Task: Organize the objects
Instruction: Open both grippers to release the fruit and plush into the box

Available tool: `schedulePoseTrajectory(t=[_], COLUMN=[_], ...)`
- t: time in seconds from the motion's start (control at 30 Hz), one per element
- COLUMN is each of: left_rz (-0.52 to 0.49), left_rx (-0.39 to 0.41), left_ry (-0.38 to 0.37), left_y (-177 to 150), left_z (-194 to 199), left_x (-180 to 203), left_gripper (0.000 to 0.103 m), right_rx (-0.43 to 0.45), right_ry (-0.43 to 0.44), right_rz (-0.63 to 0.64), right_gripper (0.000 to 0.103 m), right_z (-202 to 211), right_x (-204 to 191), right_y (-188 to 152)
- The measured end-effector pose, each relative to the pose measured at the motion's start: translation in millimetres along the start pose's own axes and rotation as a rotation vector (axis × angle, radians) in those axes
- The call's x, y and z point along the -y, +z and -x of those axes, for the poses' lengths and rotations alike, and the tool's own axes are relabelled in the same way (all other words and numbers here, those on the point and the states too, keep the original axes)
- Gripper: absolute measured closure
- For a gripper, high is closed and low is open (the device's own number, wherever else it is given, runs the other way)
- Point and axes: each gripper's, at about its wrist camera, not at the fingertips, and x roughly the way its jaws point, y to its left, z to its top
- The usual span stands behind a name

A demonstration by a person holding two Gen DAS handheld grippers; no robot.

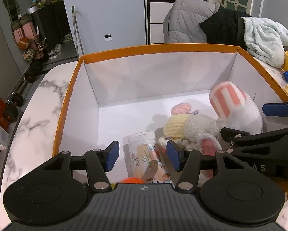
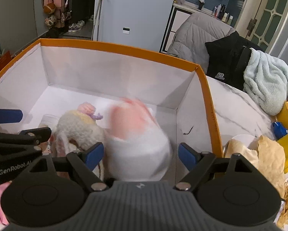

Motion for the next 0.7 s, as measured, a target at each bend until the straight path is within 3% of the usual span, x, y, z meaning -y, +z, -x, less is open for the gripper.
schedulePoseTrajectory(t=[0.37, 0.47, 0.7], left_rz=[-0.008, -0.01, -0.001], left_rx=[0.03, 0.053, 0.079], left_ry=[-0.014, 0.013, 0.018], left_y=[2, 3, 5], left_z=[16, 24, 40], left_x=[0, -2, -10], left_gripper=[0.034, 0.024, 0.023], right_rx=[0.023, 0.038, 0.078], right_ry=[-0.007, -0.01, 0.001], right_rz=[-0.018, -0.026, -0.03], right_gripper=[0.017, 0.017, 0.015], right_z=[17, 25, 48], right_x=[5, 6, 3], right_y=[1, 4, 9])
